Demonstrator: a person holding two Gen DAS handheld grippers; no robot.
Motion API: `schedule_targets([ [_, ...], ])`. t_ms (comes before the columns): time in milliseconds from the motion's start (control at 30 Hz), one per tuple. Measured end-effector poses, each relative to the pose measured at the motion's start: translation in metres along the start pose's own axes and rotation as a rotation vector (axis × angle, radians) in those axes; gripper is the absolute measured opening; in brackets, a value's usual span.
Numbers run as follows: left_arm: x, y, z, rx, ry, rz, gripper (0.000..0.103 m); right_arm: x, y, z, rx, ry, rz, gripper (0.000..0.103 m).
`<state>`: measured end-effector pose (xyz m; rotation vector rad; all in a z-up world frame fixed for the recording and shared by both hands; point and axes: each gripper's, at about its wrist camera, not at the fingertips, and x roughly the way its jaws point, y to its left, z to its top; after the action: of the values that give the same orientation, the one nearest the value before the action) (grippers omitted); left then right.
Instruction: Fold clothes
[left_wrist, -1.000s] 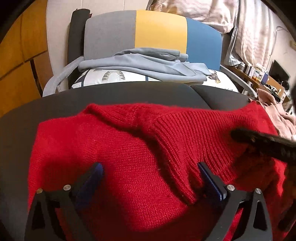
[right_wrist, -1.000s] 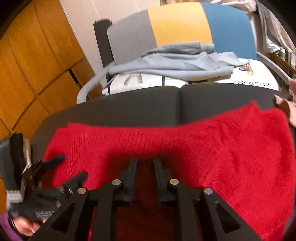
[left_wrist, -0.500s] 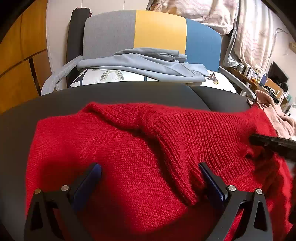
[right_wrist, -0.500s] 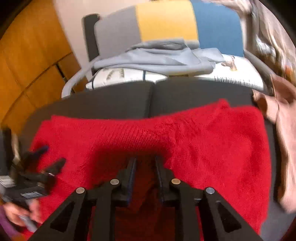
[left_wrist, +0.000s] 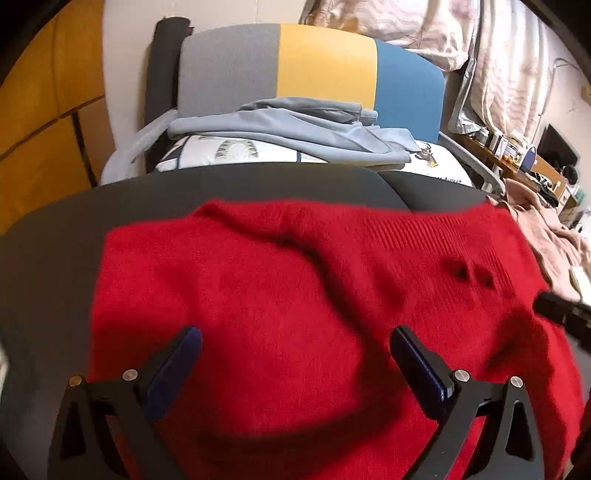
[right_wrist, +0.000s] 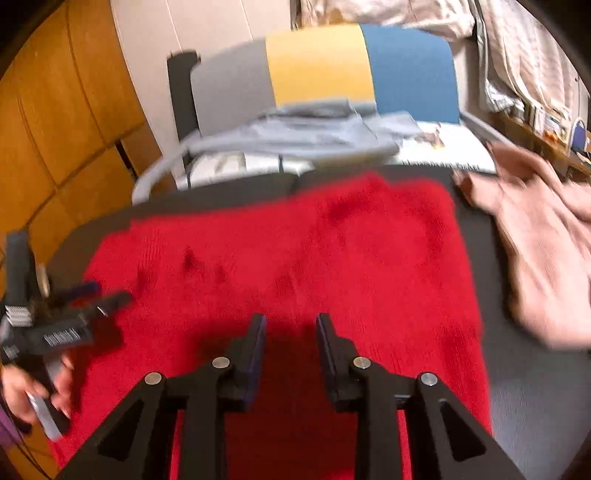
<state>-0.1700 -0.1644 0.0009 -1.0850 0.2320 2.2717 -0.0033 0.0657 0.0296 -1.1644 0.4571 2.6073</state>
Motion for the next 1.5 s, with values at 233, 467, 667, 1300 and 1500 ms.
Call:
schedule_targets([
  [233,-0.027,-0.002,-0.067,0.058,0.062,0.095,0.103,-0.021,-0.003,-0.064,-0.032,0.049,-0.073,0.028],
  [467,-0.038,0.015,-0.058,0.013,0.058,0.097,0.103,-0.029,-0.013,-0.061,-0.034,0.108,-0.081,0.028],
  [667,-0.020,0.015,-0.007,0.004,-0.052,0.193,0.103,-0.013,-0.019,0.003,0.015,0.002,-0.035,0.030],
  [1300,0.036,0.043,0.038,-0.031,0.030,0.183,0.103,0.052,-0.044,0.059,0.063,0.009,0.012,0.034],
  [1500,-0.020,0.065,-0.021,-0.088,0.045,0.200,0.103,-0.027,-0.083,-0.006,0.147,-0.023,0.044,0.038],
])
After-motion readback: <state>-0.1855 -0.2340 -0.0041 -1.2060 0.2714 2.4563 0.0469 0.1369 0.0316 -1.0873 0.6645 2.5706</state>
